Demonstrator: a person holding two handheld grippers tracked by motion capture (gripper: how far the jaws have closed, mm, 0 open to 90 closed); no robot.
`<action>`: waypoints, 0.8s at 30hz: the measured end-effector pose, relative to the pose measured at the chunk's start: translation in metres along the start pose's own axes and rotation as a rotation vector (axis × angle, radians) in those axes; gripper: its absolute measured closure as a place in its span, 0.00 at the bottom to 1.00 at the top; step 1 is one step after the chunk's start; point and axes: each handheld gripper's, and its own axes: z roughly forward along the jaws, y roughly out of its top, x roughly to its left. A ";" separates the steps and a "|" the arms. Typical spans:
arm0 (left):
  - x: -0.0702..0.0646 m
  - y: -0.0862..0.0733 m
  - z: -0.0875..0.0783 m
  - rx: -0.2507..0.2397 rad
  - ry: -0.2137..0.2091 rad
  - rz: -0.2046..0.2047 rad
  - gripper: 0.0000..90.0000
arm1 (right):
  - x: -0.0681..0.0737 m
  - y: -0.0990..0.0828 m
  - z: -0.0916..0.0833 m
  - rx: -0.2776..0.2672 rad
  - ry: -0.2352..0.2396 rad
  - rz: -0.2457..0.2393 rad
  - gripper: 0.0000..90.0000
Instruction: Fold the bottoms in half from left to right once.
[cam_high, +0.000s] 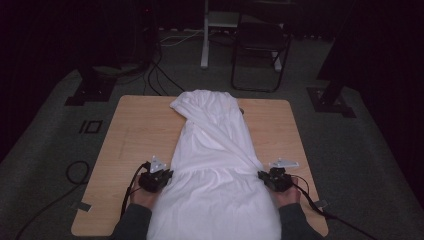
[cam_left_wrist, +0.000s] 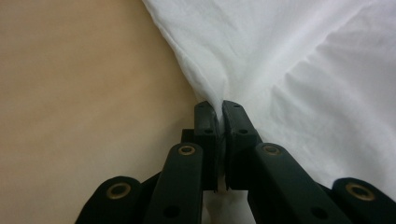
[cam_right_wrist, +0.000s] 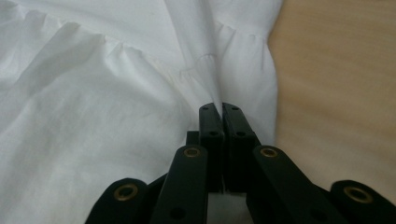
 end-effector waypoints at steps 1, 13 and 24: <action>-0.003 -0.004 -0.005 0.004 0.000 0.008 0.95 | 0.004 -0.005 -0.004 -0.001 0.007 -0.005 0.98; 0.004 0.011 -0.020 -0.104 -0.002 0.008 0.67 | 0.022 0.017 -0.017 -0.093 0.001 -0.065 0.48; -0.005 0.029 0.012 -0.086 -0.019 0.021 0.64 | 0.053 0.095 0.071 -0.011 0.025 -0.254 0.39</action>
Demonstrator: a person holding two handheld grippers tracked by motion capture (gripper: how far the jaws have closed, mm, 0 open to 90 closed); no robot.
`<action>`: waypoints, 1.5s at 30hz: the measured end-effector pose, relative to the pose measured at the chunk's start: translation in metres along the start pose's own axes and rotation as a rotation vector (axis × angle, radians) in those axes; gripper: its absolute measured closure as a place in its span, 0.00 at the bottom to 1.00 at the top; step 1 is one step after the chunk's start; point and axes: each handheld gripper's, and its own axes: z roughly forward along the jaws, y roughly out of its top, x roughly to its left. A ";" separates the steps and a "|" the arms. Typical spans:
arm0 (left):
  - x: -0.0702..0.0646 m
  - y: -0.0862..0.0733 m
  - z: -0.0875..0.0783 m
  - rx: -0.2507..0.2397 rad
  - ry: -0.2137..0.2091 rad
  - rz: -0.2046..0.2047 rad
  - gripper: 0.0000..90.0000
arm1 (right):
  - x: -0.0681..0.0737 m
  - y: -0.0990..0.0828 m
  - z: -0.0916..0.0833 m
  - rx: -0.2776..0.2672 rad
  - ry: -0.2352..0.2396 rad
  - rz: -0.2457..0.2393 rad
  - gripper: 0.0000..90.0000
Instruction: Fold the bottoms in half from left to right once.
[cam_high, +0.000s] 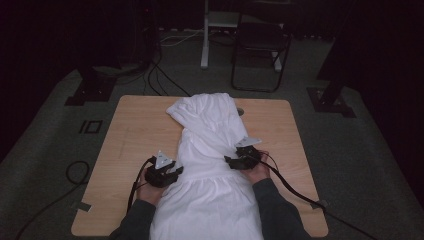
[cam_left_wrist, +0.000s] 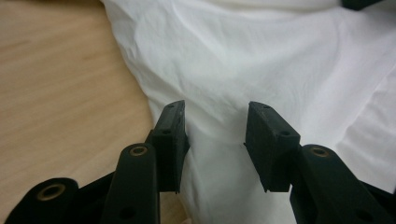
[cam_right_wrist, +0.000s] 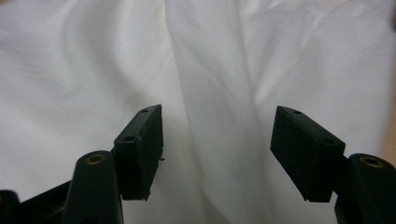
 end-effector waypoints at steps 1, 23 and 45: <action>0.000 -0.001 0.001 0.007 0.000 -0.005 0.64 | 0.000 0.001 0.006 0.021 -0.006 -0.014 0.44; 0.013 0.057 0.041 0.038 0.036 0.044 0.53 | -0.069 -0.031 0.006 -0.007 -0.082 0.275 0.92; -0.012 -0.011 0.013 0.054 -0.021 0.000 0.97 | -0.019 -0.072 -0.046 0.053 0.008 0.153 0.98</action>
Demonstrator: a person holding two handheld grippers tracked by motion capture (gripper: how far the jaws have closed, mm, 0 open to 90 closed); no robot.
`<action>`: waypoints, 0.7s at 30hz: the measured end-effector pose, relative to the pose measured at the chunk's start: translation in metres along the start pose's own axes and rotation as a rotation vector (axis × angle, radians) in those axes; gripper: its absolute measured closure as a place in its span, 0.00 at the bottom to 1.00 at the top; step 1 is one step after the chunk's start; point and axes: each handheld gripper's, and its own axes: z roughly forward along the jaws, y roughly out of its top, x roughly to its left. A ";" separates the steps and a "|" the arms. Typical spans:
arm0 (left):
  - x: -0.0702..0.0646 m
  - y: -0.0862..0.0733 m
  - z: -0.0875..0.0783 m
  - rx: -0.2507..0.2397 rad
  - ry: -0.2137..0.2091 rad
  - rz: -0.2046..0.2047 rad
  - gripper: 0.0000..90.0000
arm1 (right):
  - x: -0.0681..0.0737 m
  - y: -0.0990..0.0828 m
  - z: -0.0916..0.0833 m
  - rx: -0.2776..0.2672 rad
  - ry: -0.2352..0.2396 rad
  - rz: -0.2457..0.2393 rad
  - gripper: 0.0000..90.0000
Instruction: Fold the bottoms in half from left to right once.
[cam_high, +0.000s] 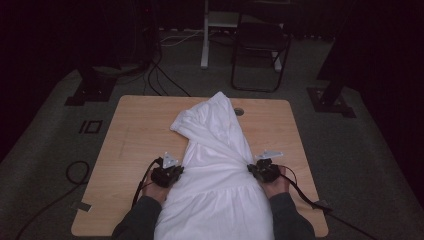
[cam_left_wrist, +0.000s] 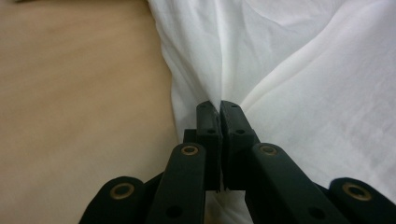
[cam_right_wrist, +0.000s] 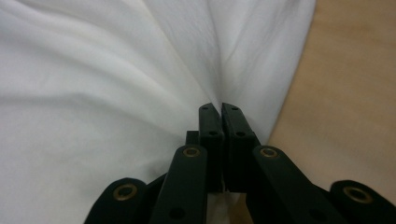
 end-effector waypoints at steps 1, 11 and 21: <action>-0.003 -0.003 -0.003 -0.002 -0.009 -0.005 0.97 | 0.003 -0.005 -0.004 0.003 0.012 -0.004 0.98; -0.009 -0.003 -0.004 -0.015 0.013 0.021 0.88 | 0.015 0.007 -0.031 -0.064 -0.034 -0.059 0.56; -0.010 -0.004 -0.003 -0.026 0.001 0.022 0.79 | 0.050 0.075 0.026 -0.121 0.058 -0.179 0.46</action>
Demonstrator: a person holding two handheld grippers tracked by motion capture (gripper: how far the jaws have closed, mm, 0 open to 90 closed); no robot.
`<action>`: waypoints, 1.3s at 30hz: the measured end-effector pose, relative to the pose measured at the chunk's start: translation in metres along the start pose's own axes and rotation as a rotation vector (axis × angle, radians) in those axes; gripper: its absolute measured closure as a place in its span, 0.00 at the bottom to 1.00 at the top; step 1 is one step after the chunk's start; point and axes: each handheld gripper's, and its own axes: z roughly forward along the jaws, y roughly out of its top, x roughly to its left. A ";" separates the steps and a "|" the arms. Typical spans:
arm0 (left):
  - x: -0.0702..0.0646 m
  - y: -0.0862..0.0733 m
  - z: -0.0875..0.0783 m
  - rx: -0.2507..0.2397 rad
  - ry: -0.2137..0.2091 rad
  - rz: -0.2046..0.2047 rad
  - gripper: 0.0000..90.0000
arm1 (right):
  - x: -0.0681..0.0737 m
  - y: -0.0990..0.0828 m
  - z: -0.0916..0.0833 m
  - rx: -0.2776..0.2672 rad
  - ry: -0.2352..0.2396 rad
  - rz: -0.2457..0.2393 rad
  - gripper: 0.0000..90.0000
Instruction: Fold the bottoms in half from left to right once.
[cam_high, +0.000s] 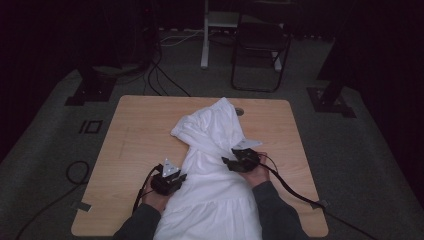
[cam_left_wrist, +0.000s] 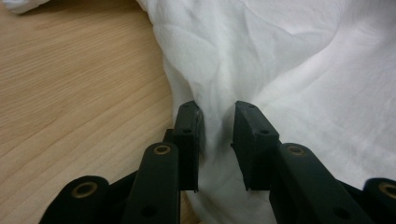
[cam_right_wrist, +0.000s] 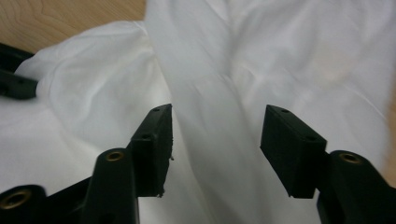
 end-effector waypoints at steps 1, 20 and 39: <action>0.000 0.000 0.000 0.001 0.000 0.001 0.78 | 0.003 0.004 0.007 0.004 0.002 -0.018 0.44; -0.010 0.000 0.003 0.009 -0.006 0.044 0.78 | -0.076 0.008 0.005 -0.064 -0.201 0.208 0.97; -0.039 -0.027 -0.029 0.042 -0.070 0.043 0.96 | -0.049 -0.046 0.010 0.055 -0.109 0.224 0.96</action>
